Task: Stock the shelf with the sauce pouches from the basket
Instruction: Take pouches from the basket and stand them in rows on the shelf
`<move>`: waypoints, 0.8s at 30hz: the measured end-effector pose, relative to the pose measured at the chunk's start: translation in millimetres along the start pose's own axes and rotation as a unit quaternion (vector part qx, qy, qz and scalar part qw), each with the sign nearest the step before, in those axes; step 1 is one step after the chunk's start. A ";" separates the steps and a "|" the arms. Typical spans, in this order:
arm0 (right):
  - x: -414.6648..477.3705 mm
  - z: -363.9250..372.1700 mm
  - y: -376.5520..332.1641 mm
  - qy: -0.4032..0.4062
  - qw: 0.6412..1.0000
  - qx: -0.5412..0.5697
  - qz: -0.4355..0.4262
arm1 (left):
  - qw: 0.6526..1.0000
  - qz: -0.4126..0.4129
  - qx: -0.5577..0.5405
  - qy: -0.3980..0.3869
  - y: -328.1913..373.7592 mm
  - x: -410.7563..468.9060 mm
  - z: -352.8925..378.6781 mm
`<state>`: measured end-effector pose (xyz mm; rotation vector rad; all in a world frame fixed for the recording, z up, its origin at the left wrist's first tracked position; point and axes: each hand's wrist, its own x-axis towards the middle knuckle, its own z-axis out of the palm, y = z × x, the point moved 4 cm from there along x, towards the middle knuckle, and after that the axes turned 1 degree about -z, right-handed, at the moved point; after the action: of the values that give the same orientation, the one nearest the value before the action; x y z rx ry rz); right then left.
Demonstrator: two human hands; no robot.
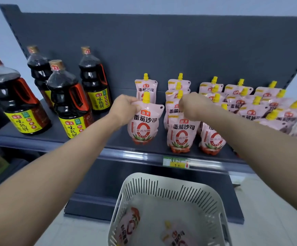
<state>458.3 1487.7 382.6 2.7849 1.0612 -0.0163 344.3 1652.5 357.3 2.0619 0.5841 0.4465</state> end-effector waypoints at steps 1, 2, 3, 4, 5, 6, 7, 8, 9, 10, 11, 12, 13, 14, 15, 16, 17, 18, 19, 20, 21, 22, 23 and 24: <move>-0.6 0.2 0.7 0.008 1.000 0.005 0.009 | 1.000 0.002 -0.001 -0.004 -0.3 1.0 0.9; -0.9 0.2 1.4 0.021 1.000 0.008 0.013 | 1.000 0.003 -0.004 -0.008 -0.6 1.7 1.9; -2.5 -0.4 1.9 0.034 0.999 0.011 0.016 | 1.000 0.004 -0.006 -0.013 -1.1 2.2 3.0; -3.8 -0.7 2.7 0.045 0.999 0.016 0.017 | 1.000 0.005 -0.007 -0.018 -1.4 2.4 4.2; -5.0 -0.6 3.7 0.054 0.998 0.021 0.017 | 1.000 0.007 -0.008 -0.023 -1.8 2.5 5.3; -6.3 -0.5 4.2 0.063 0.998 0.023 0.015 | 1.000 0.009 -0.008 -0.028 -2.2 2.6 6.3; -7.9 -0.5 4.4 0.071 0.997 0.026 0.015 | 0.999 0.008 -0.009 -0.032 -2.7 2.6 7.0; -9.0 -0.4 4.3 0.078 0.996 0.031 0.016 | 0.999 0.006 -0.010 -0.034 -3.7 2.5 7.2; -9.8 -0.5 3.9 0.083 0.996 0.037 0.018 | 0.999 0.003 -0.010 -0.034 -4.7 2.1 7.1; -10.1 -0.6 3.5 0.086 0.995 0.044 0.022 | 0.999 0.001 -0.010 -0.033 -5.6 1.8 6.4; -9.8 -0.8 3.6 0.088 0.994 0.051 0.028 | 0.999 0.000 -0.011 -0.033 -6.3 1.6 5.4; -9.2 -0.6 3.8 0.087 0.994 0.058 0.033 | 0.999 0.001 -0.011 -0.033 -7.0 1.5 4.1; -8.8 -0.2 4.2 0.086 0.993 0.065 0.038 | 0.999 0.003 -0.012 -0.033 -7.4 1.2 3.0; -8.4 0.6 4.5 0.085 0.993 0.070 0.042 | 0.999 0.004 -0.012 -0.031 -7.5 1.0 1.8; -8.2 1.3 4.9 0.087 0.993 0.072 0.045 | 0.999 0.004 -0.014 -0.030 -7.7 1.0 0.9; -7.9 2.3 5.2 0.089 0.992 0.072 0.045 | 0.999 0.003 -0.016 -0.028 -7.8 0.7 0.4; -7.7 3.0 5.6 0.092 0.992 0.072 0.045 | 1.000 0.001 -0.018 -0.026 -8.0 0.3 0.2; -7.6 3.2 6.0 0.095 0.992 0.073 0.047 | 1.000 0.000 -0.018 -0.023 -8.0 -0.2 0.4; -7.8 3.1 6.2 0.096 0.991 0.076 0.047 | 1.000 -0.002 -0.016 -0.021 -7.7 -0.6 0.9; -7.7 3.3 6.3 0.095 0.991 0.077 0.046 | 1.000 -0.003 -0.013 -0.019 -7.3 -1.1 1.6; -7.6 3.5 6.6 0.093 0.992 0.076 0.043 | 1.000 -0.005 -0.011 -0.017 -7.0 -1.5 2.6; -7.6 3.5 6.9 0.090 0.992 0.077 0.040 | 1.000 -0.007 -0.009 -0.014 -6.7 -1.8 3.6; -7.9 2.8 7.3 0.091 0.992 0.079 0.037 | 1.000 -0.010 -0.009 -0.010 -6.3 -2.0 4.4; -8.2 1.0 7.4 0.094 0.992 0.082 0.032 | 1.000 -0.011 -0.010 -0.005 -5.7 -2.5 4.7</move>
<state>457.1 1476.7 383.3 3.0179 1.0533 0.1787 343.3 1650.6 349.7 2.0350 0.5923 0.4268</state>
